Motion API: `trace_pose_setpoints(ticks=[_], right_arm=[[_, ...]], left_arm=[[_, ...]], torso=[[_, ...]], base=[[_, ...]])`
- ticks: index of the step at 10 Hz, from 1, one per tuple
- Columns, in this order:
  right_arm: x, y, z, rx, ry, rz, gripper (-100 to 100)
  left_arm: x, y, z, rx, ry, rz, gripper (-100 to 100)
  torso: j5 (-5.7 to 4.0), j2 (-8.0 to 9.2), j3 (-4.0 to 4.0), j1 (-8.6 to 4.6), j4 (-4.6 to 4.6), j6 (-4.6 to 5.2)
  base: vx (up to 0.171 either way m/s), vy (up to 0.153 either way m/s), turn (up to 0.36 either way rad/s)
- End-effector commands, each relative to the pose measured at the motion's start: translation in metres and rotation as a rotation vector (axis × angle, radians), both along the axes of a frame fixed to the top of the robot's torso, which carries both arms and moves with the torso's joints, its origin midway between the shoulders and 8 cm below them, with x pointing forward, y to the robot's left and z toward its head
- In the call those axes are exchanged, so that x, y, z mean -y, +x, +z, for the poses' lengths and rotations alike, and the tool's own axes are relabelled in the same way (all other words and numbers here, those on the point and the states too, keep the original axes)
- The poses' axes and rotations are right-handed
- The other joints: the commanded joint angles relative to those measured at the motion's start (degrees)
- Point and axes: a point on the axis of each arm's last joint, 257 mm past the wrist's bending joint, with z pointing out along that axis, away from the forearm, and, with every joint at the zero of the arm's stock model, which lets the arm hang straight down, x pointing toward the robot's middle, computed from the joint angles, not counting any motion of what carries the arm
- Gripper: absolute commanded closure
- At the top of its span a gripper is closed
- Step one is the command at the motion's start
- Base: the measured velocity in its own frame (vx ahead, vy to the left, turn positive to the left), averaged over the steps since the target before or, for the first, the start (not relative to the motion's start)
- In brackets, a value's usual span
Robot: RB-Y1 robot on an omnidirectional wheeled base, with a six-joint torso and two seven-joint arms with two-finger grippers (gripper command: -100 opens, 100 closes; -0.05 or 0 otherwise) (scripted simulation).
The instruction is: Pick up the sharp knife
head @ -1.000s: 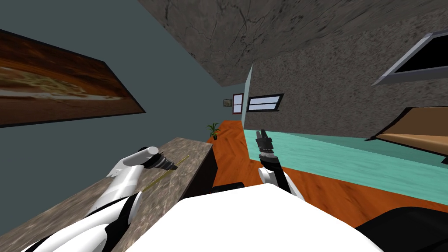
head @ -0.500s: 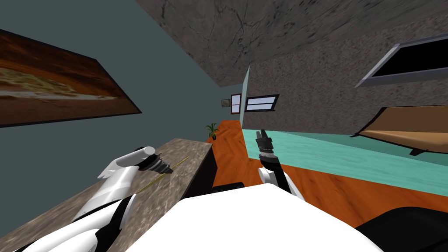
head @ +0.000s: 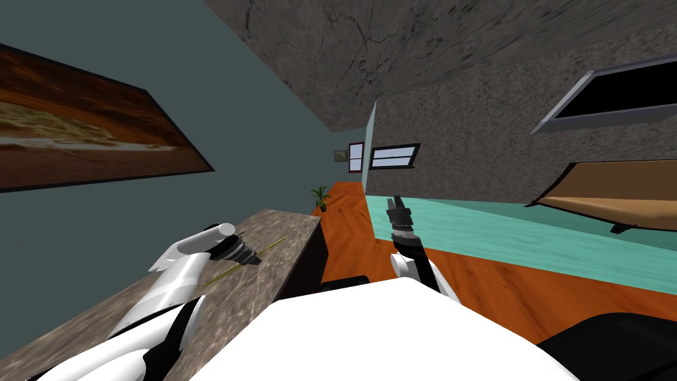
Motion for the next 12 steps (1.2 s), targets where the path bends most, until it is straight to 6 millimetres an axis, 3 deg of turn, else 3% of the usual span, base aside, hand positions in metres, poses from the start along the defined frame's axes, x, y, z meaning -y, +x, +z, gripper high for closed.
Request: trace_pose_setpoints(ticks=[1, 2, 3, 7, 8, 9, 11, 12], right_arm=[[0.0, 0.0, 0.0, 0.0, 0.0, 0.0, 0], [0.0, 0.0, 0.0, 0.0, 0.0, 0.0, 0], [0.0, 0.0, 0.0, 0.0, 0.0, 0.0, 0], [0.0, 0.0, 0.0, 0.0, 0.0, 0.0, 0], [0.0, 0.0, 0.0, 0.0, 0.0, 0.0, 0], [0.0, 0.0, 0.0, 0.0, 0.0, 0.0, 0], [0.0, 0.0, 0.0, 0.0, 0.0, 0.0, 0], [0.0, 0.0, 0.0, 0.0, 0.0, 0.0, 0]], left_arm=[[0.0, 0.003, -0.008, 0.004, 0.002, -0.001, -100], [0.0, 0.002, -0.004, 0.002, 0.001, -0.001, -100], [0.0, 0.002, -0.005, 0.004, 0.002, -0.001, 100], [0.0, 0.002, -0.004, 0.004, 0.004, -0.004, 100], [0.0, 0.002, -0.004, 0.003, 0.005, -0.005, 0], [-0.001, 0.001, 0.006, 0.0, 0.001, 0.0, 100], [-0.002, 0.001, 0.006, 0.001, 0.002, -0.002, 100], [-0.002, 0.001, 0.007, -0.001, 0.002, -0.003, 0]], torso=[[0.0, 0.0, 0.0, 0.0, 0.0, 0.0], [-0.01, 0.0, 0.0, -0.01, 0.0, 0.0], [-0.01, -0.01, 0.0, 0.0, 0.0, 0.0], [0.08, 0.01, 0.0, 0.03, 0.0, -0.07], [0.12, 0.02, 0.01, 0.05, 0.0, -0.09], [0.13, 0.03, 0.01, 0.06, 0.0, -0.1], [0.11, 0.05, 0.04, 0.05, 0.04, -0.15], [0.14, 0.06, 0.04, 0.06, 0.03, -0.16]], base=[[0.0, 0.0, 0.0], [0.0, 0.0, 0.0], [0.0, 0.0, 0.0], [0.001, 0.002, 0.0], [0.0, 0.0, 0.0], [0.0, 0.0, 0.0], [0.0, 0.0, 0.0], [0.0, 0.0, 0.0]])
